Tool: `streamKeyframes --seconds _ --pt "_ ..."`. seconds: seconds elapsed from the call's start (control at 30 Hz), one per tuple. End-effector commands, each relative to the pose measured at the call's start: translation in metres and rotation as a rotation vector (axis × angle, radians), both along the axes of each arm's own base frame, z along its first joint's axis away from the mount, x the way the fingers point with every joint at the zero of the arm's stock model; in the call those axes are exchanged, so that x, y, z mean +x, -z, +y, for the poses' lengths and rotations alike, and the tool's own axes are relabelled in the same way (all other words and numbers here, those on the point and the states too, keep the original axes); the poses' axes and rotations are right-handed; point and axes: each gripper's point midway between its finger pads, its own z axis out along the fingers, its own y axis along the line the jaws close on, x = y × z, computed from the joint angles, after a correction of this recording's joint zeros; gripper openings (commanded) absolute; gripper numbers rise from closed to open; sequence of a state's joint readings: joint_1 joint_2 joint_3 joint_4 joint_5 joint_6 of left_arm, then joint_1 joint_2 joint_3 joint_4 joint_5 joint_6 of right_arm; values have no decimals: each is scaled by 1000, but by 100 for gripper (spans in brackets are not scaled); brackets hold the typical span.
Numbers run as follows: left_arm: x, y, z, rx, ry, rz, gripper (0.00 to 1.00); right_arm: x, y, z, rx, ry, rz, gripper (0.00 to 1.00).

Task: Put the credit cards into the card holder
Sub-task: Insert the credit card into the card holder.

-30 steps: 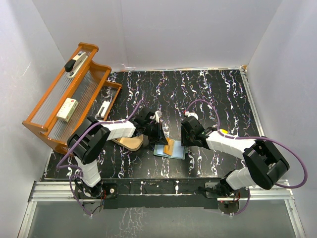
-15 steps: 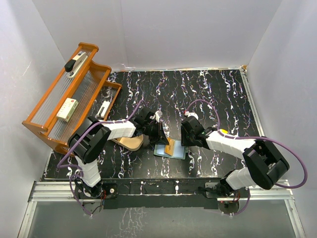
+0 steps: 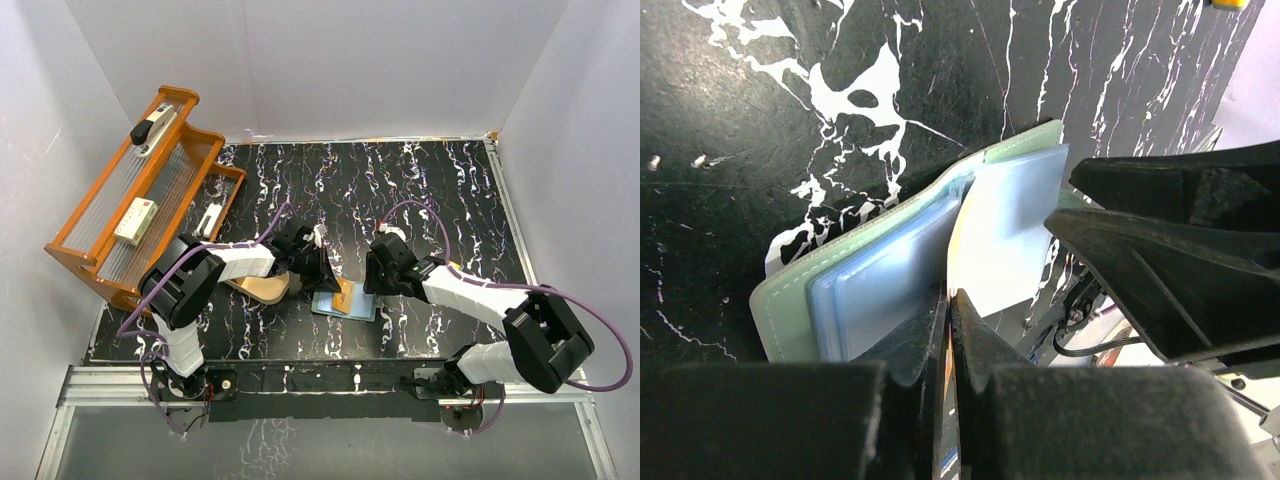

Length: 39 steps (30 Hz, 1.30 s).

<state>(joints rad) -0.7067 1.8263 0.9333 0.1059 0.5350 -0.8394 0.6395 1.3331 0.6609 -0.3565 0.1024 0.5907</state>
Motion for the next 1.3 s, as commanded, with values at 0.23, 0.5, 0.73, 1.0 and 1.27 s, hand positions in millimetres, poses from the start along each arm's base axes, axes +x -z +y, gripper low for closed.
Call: streamKeyframes --seconds 0.23,0.5,0.73,1.0,1.27 --pt "-8 10 5 29 -47 11 0 -9 8 4 64 49 34 25" --pt "-14 7 -2 -44 -77 31 0 -17 34 -10 1 69 67 16" --pt "-12 13 -4 -35 -104 15 0 -21 40 -11 8 70 74 16" --pt "-14 17 -3 6 -52 -11 1 -16 32 -9 3 55 53 17" --pt "-4 -4 -4 11 -43 -88 33 -10 21 -8 3 53 24 18"
